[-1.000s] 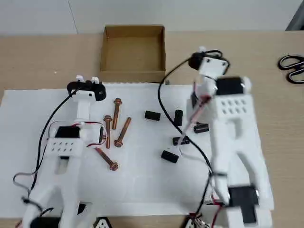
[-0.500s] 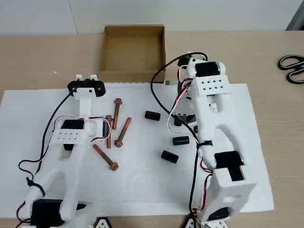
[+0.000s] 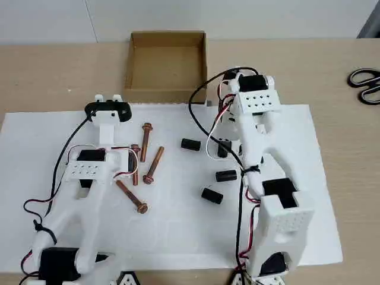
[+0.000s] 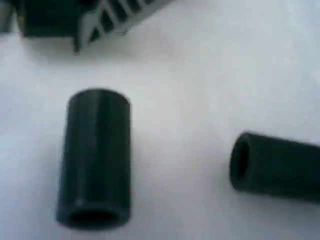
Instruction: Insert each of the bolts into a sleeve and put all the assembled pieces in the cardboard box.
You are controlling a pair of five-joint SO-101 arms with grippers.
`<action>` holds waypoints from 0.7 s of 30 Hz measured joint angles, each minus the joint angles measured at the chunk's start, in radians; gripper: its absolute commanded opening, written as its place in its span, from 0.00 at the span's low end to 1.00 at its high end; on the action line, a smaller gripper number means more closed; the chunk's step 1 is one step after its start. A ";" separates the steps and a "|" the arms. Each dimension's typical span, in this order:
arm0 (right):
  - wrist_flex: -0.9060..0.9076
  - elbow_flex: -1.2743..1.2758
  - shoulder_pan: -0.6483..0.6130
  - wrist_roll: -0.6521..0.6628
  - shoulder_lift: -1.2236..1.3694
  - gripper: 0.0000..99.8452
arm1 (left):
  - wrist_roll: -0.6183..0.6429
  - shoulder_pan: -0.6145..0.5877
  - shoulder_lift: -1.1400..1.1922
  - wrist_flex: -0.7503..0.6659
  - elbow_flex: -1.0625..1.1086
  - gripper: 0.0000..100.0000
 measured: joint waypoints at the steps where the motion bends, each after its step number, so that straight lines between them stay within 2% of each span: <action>1: 0.000 -0.017 0.000 -0.002 0.012 0.11 | 0.000 0.000 0.000 0.000 0.000 0.01; 12: 0.000 -0.095 -0.109 -0.002 0.074 0.11 | 0.000 0.000 0.000 0.000 0.000 0.01; 21: -0.034 -0.095 -0.115 -0.002 0.080 0.11 | 0.000 0.000 0.000 0.000 0.000 0.01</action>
